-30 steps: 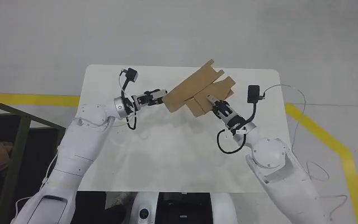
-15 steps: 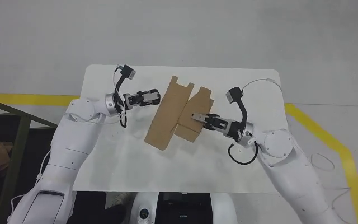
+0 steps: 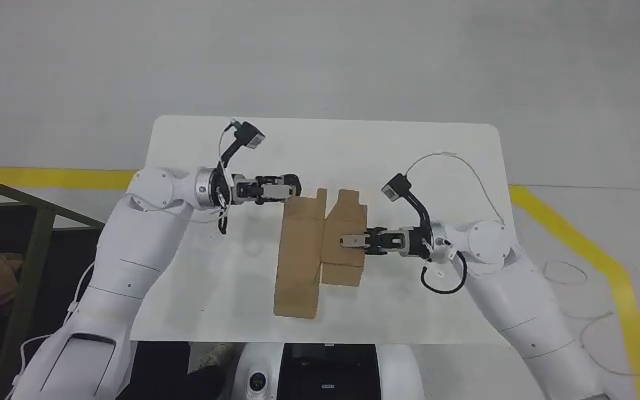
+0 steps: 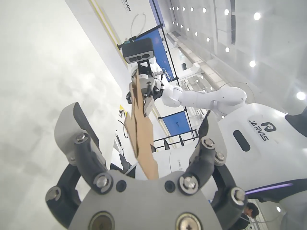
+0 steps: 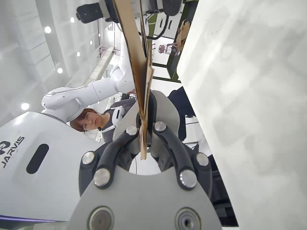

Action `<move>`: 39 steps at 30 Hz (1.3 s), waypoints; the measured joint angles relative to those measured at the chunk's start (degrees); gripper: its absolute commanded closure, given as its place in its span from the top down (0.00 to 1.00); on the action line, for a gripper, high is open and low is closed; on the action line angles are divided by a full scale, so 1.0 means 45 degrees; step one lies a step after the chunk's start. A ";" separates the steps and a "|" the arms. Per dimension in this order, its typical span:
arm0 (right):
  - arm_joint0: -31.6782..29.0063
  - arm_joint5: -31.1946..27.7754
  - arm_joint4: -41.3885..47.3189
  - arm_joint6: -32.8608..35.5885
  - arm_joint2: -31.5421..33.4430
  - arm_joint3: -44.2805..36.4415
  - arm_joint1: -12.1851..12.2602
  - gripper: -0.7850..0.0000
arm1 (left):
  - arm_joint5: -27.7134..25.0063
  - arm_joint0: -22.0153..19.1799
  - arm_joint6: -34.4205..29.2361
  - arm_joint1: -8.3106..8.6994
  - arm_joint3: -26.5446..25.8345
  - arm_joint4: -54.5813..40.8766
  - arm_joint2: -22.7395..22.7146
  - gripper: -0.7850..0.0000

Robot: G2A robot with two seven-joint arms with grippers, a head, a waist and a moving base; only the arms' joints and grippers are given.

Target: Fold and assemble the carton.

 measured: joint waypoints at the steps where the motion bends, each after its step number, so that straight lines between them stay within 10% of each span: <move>1: 0.0088 -0.0035 0.0033 0.0086 -0.0065 0.0141 -0.0019 0.00 | -0.0012 0.0004 0.0013 0.0024 -0.0072 -0.0003 0.0059 1.00; 6: 0.0382 -0.0261 0.0676 0.0298 -0.0323 0.0530 -0.0133 0.00 | 0.0032 -0.0058 -0.0031 0.0189 -0.0009 0.0546 0.0453 1.00; 11: 0.0534 -0.0324 0.0772 0.0396 -0.0444 0.0756 -0.0179 0.00 | -0.0094 -0.0135 0.0093 0.0296 0.0125 0.0430 0.0703 0.75; 19: 0.0733 -0.0267 0.0793 0.0465 -0.0607 0.0992 -0.0241 0.00 | 0.0018 -0.0241 -0.0017 0.0541 0.0083 0.0494 0.0950 0.00; 25: 0.0823 -0.0249 0.0781 0.0408 -0.0697 0.0990 -0.0282 0.00 | -0.0034 -0.0288 0.0036 0.0684 0.0094 0.0372 0.1119 0.00; 26: 0.0829 -0.0232 0.0757 0.0369 -0.0704 0.0998 -0.0286 0.27 | -0.0045 -0.0292 0.0048 0.0705 0.0103 0.0358 0.1139 0.00; 27: 0.0836 -0.0201 0.0720 0.0300 -0.0707 0.1007 -0.0291 0.81 | -0.0058 -0.0298 0.0062 0.0734 0.0117 0.0349 0.1166 0.00; 28: 0.0839 -0.0179 0.0706 0.0243 -0.0708 0.1008 -0.0295 1.00 | -0.0070 -0.0304 0.0073 0.0755 0.0133 0.0341 0.1183 0.00; 39: 0.0529 0.0864 -0.0062 -0.2823 0.0226 0.0946 -0.0205 1.00 | -0.1072 -0.0112 0.1217 0.0966 0.0926 0.0435 0.0701 0.00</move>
